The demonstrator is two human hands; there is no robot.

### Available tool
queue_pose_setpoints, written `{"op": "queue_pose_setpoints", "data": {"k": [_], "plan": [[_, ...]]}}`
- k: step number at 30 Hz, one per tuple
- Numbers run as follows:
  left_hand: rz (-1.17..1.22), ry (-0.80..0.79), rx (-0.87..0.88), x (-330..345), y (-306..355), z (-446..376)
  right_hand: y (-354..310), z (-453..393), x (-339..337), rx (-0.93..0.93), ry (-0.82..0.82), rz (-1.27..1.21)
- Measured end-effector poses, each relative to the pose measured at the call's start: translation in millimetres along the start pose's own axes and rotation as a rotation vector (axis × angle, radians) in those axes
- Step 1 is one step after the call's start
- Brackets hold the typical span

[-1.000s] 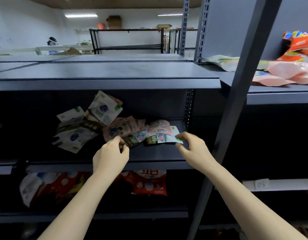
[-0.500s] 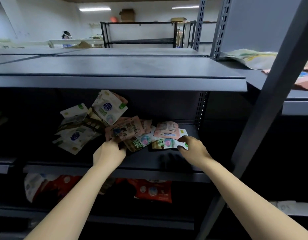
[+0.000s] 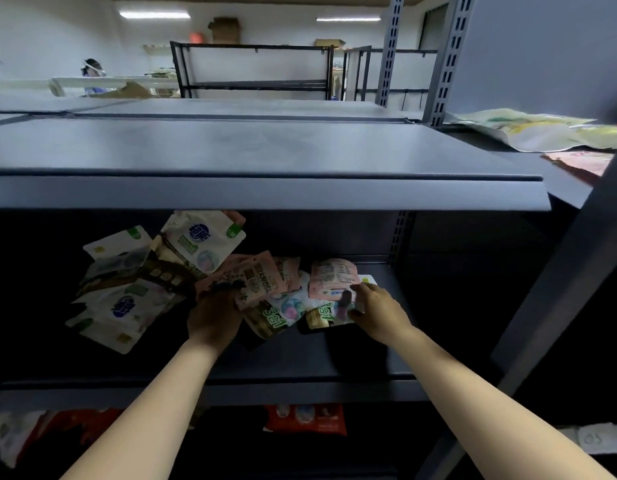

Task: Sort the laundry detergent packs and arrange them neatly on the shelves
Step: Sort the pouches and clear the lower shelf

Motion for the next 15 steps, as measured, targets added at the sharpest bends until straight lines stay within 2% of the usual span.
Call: {"op": "queue_pose_setpoints", "data": {"k": [4, 7, 10, 15], "plan": [[0.033, -0.066, -0.048, 13.9, -16.2, -28.4, 15.0, -14.3, 16.1, 0.080, -0.079, -0.090], [0.004, -0.101, -0.031, 21.6, -25.3, -42.8, 25.0, -19.3, 21.1, 0.109, -0.093, -0.063], [-0.005, -0.078, -0.008, 18.9, -25.0, -56.8, 29.7, -23.9, 20.5, 0.133, -0.072, -0.033], [-0.025, -0.166, -0.008, 25.7, -26.9, -70.9, 23.7, -30.3, 14.7, 0.105, 0.025, 0.008]]}}
Point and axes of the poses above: each hand's wrist, its own z-axis away from the middle knuckle, its own x-axis out of the palm, y = z × x, the point moved 9 cm from there along -z, towards the middle knuckle, and after that the axes turned 2 degrees about -x, right-handed, at the moved point
